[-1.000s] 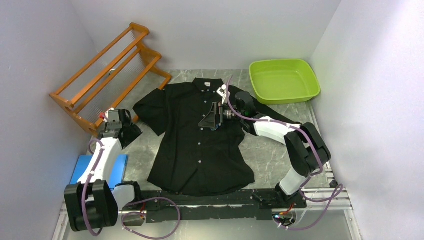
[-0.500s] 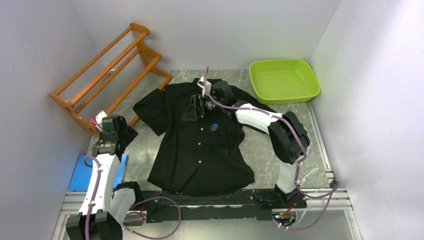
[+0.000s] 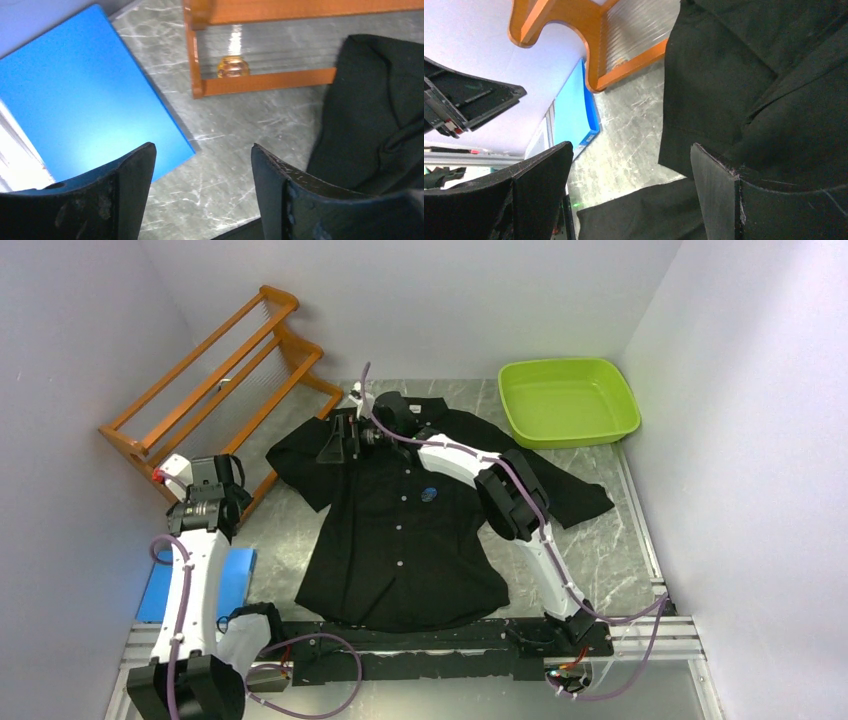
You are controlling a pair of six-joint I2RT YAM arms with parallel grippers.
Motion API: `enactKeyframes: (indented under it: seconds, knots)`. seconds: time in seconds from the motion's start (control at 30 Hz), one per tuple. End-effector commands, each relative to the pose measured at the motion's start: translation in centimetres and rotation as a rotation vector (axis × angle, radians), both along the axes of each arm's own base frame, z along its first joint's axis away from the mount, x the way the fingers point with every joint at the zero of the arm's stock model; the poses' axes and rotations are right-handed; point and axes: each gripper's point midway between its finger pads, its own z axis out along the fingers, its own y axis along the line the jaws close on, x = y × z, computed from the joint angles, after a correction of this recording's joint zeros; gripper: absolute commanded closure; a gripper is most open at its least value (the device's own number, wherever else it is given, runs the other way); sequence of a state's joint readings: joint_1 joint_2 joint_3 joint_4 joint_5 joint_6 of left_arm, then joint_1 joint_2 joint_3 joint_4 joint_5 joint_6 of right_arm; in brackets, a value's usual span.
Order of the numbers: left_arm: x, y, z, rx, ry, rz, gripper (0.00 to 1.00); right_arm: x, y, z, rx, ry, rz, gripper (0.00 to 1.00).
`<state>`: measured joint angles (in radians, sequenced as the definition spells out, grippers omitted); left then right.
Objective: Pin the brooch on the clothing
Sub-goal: Adjust the distractor at the center of the board.
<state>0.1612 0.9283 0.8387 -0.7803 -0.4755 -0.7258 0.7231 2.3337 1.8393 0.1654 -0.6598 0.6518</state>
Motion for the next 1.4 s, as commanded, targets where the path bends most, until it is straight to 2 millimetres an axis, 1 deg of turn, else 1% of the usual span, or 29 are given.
enactKeyframes:
  seconds: [0.0,0.1,0.27,0.37,0.43,0.57,0.7,0.77,0.87,1.0,1.17,1.23,1.37]
  knots:
    - [-1.7,2.3,3.4,0.061,-0.05,0.124,0.23,-0.5,1.4,3.0,0.055,-0.02,0.034,0.08]
    - [-2.2,3.4,5.3,0.09,-0.079,0.159,0.21,-0.5,0.3,3.0,0.036,-0.026,0.032,0.08]
    - [-2.7,5.9,7.8,0.157,-0.103,0.226,0.19,-0.7,-2.6,3.0,0.027,-0.016,0.026,0.08]
    - [-1.8,7.4,8.6,0.163,-0.135,0.239,0.19,-1.0,-4.2,2.9,0.015,-0.009,0.023,0.09]
    - [-1.3,8.5,8.6,0.132,-0.147,0.252,0.19,-1.2,-4.7,2.9,0.003,-0.013,0.03,0.08]
    - [0.4,10.2,7.6,0.057,-0.169,0.227,0.2,-1.8,-5.3,2.7,-0.014,-0.012,0.043,0.09]
    - [2.0,11.1,5.9,-0.021,-0.183,0.19,0.22,-2.3,-5.6,2.4,-0.015,-0.006,0.046,0.09]
    - [3.0,11.0,5.4,-0.049,-0.191,0.153,0.24,-2.5,-5.7,2.3,-0.015,-0.003,0.053,0.09]
    - [3.5,11.1,5.0,-0.054,-0.204,0.138,0.25,-2.7,-5.8,2.1,-0.018,0.0,0.061,0.09]
    - [4.8,10.4,4.5,-0.075,-0.247,0.068,0.28,-3.0,-5.9,1.8,-0.023,0.001,0.066,0.09]
    - [5.5,10.1,2.5,-0.129,-0.224,0.053,0.32,-3.2,-6.1,1.5,-0.032,0.004,0.068,0.09]
    - [5.9,10.0,2.0,-0.141,-0.223,0.039,0.35,-3.3,-6.2,1.4,-0.033,0.003,0.066,0.09]
    - [7.0,9.6,1.8,-0.162,-0.227,-0.023,0.44,-3.5,-6.4,1.3,-0.035,0.006,0.069,0.09]
